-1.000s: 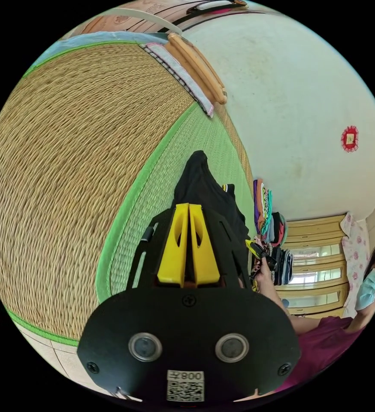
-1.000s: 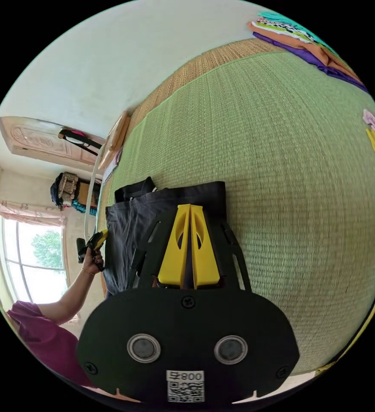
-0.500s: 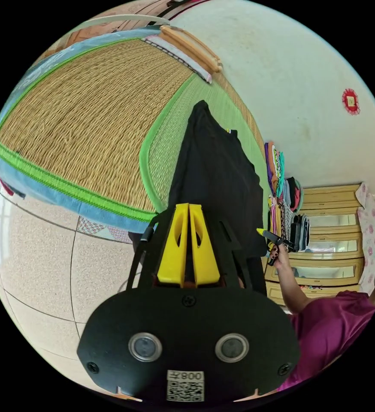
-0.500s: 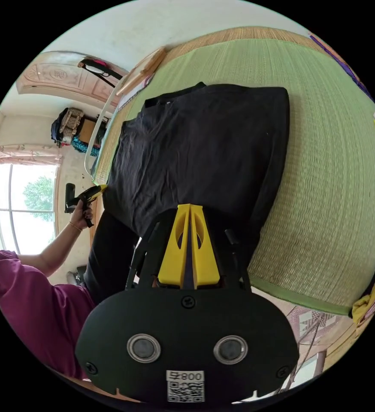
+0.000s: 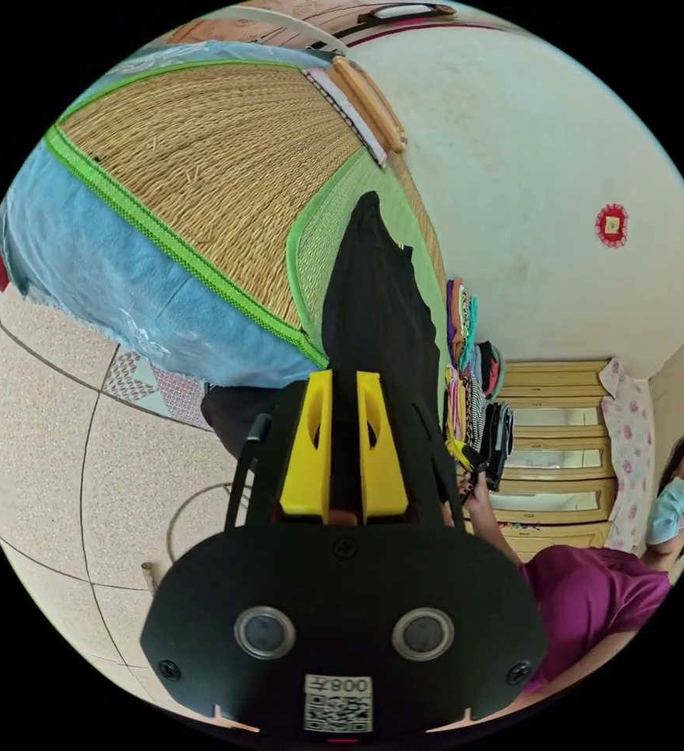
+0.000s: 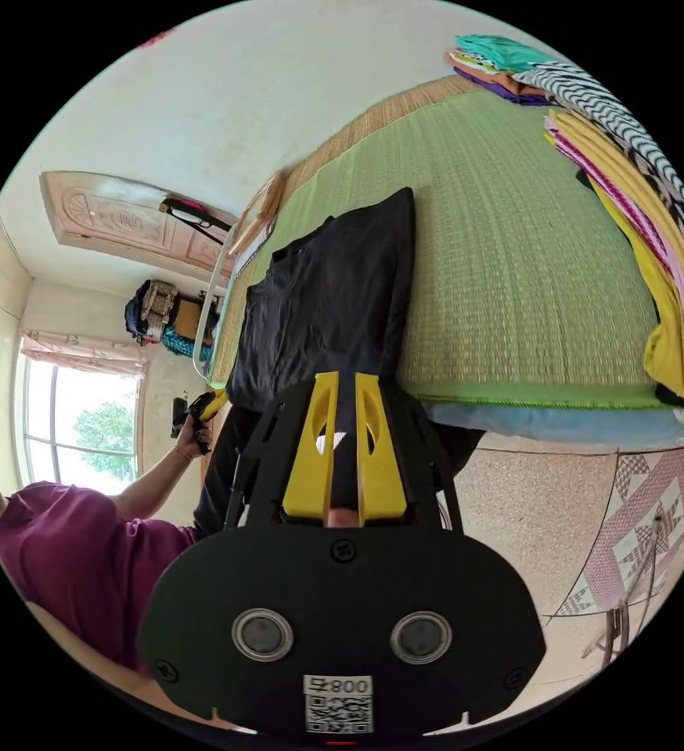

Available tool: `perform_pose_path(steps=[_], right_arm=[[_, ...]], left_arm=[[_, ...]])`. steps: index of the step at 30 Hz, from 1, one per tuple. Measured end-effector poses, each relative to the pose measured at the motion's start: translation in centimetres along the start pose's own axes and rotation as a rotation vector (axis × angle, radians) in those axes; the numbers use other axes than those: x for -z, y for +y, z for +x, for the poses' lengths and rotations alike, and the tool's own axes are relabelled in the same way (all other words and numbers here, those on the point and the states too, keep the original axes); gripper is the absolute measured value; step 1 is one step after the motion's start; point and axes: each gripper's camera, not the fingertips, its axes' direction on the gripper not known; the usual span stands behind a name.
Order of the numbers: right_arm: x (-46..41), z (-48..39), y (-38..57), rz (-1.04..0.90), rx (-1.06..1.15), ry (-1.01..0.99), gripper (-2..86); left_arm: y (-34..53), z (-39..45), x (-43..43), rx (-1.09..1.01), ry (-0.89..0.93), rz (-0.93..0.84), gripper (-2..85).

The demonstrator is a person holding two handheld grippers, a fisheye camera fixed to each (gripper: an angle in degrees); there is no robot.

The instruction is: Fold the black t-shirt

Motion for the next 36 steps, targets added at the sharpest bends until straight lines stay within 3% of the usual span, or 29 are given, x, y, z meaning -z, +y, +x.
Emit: perform_pose_path(steps=[10,26,36], right_arm=[[0.0,4.2,3.5,-0.031,-0.034,-0.073,8.3],[-0.1,7.1,4.8,-0.101,-0.058,-0.104,0.7],[0.3,8.9,6.2,-0.067,-0.093,-0.180,0.7]], left_arm=[[0.3,2.6,1.4,-0.060,0.016,-0.031,2.3],[0.4,4.4,1.2,-0.081,-0.152,-0.107,0.3],[2.2,3.3,-1.4,-0.029,0.009,-0.042,4.5]])
